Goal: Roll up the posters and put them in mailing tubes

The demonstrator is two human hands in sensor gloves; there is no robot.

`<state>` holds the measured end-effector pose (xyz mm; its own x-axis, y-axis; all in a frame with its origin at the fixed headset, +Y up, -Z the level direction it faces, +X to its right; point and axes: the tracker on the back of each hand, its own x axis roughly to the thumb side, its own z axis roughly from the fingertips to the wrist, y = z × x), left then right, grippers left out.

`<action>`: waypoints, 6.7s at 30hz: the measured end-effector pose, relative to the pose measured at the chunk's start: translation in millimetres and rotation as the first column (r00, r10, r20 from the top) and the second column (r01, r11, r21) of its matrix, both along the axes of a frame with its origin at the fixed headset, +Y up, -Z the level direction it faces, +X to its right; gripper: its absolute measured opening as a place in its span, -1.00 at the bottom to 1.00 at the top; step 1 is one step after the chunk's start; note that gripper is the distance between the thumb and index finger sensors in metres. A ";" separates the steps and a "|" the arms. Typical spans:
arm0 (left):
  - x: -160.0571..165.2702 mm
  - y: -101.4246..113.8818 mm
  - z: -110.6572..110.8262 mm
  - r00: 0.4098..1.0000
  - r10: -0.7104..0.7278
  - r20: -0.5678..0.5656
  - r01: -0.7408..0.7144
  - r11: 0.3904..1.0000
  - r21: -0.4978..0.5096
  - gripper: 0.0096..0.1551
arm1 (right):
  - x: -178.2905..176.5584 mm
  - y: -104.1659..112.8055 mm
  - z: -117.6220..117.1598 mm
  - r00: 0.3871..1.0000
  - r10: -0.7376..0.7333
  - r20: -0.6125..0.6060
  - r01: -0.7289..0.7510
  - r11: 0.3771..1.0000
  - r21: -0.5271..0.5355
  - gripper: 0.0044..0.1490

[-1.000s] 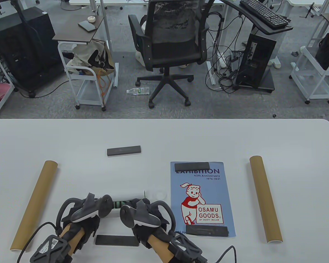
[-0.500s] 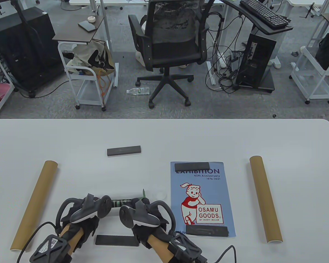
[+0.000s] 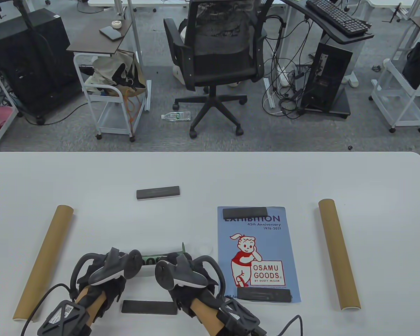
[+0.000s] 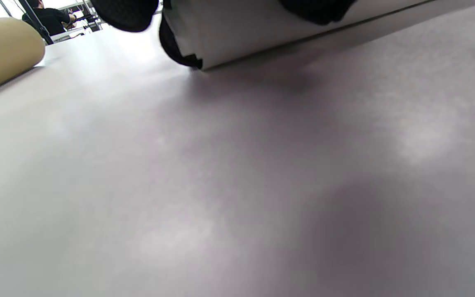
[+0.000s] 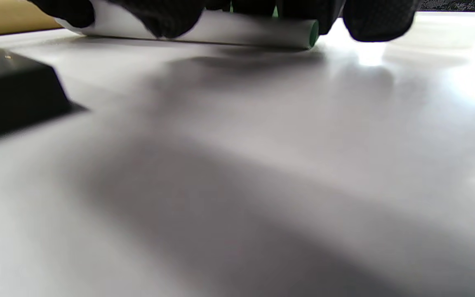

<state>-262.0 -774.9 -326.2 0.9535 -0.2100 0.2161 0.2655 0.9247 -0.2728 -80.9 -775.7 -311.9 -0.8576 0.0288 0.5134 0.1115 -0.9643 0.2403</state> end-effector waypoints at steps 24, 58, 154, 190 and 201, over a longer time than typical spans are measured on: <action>0.4 -1.2 -0.1 0.999 -0.040 0.027 0.038 0.996 0.075 -0.40 | -2.0 -2.2 -4.4 0.998 0.066 0.001 -0.066 0.996 -0.055 -0.18; 1.7 2.8 -0.7 1.000 0.004 0.019 -0.005 0.999 0.037 -0.48 | 2.3 0.0 -2.1 0.999 0.032 -0.012 -0.032 0.999 0.015 -0.23; 3.4 4.4 1.1 0.998 -0.018 -0.053 0.019 1.000 0.015 -0.41 | -10.1 0.7 -3.9 0.997 0.065 0.047 -0.063 0.998 -0.030 -0.22; 0.2 20.8 5.3 0.998 0.064 -0.008 -0.064 0.998 0.022 -0.49 | 1.6 16.5 2.9 0.998 -0.044 0.047 0.040 0.995 0.096 -0.18; -43.9 61.3 14.6 0.742 0.666 0.075 -0.670 0.740 0.057 -0.43 | 55.4 59.4 -15.2 0.739 -0.669 0.080 0.662 0.743 0.104 -0.39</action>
